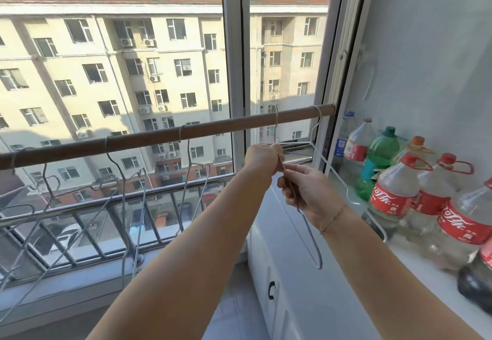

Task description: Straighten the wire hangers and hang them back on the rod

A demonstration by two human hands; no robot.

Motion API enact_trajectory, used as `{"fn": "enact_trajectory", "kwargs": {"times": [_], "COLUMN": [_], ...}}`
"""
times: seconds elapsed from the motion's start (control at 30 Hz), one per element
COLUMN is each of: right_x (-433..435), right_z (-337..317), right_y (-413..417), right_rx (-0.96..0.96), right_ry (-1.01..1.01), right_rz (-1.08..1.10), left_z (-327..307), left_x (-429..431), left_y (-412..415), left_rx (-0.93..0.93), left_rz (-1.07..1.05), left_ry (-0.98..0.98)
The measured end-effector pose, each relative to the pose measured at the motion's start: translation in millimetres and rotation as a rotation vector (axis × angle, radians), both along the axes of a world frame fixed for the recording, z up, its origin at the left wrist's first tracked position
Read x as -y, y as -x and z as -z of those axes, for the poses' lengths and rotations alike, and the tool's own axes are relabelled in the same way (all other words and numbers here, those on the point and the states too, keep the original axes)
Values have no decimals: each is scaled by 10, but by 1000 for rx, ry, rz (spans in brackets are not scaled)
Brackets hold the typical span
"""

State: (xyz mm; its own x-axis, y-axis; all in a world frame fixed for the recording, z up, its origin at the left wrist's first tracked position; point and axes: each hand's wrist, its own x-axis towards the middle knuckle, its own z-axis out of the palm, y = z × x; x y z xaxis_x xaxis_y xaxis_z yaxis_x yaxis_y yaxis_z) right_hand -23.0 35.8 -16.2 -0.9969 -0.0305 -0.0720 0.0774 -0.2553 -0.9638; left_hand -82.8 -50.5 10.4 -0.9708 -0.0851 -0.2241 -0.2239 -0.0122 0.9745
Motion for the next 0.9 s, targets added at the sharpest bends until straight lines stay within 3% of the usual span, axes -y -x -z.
{"fn": "enact_trajectory", "kwargs": {"times": [0.17,0.3,0.43,0.5,0.57,0.7,0.9], "right_x": [-90,-125,-93,80,339,942,1600], "right_z": [77,87,-30,-145,-201,-14,332], "right_y": [20,14,-169,-345,-489,-583,-564], "right_rx": [55,39,-224,-429,-550,-470,17], "right_ry": [-50,-212,-595,-607,-537,-468,-266], "right_rz": [7,75,272,354,297,-22,-310], "left_z": [63,106,62,11,-12,127,357], "left_x": [-87,-75,203,497,831,1343,1697], "left_y": [1,-106,-479,-692,-847,-965,-985], "left_rx": [74,-67,-487,-644,-694,-495,-104], "left_rz": [-2,14,-172,-341,-491,-570,-311], "left_ry": [-29,134,415,373,313,257,24]}}
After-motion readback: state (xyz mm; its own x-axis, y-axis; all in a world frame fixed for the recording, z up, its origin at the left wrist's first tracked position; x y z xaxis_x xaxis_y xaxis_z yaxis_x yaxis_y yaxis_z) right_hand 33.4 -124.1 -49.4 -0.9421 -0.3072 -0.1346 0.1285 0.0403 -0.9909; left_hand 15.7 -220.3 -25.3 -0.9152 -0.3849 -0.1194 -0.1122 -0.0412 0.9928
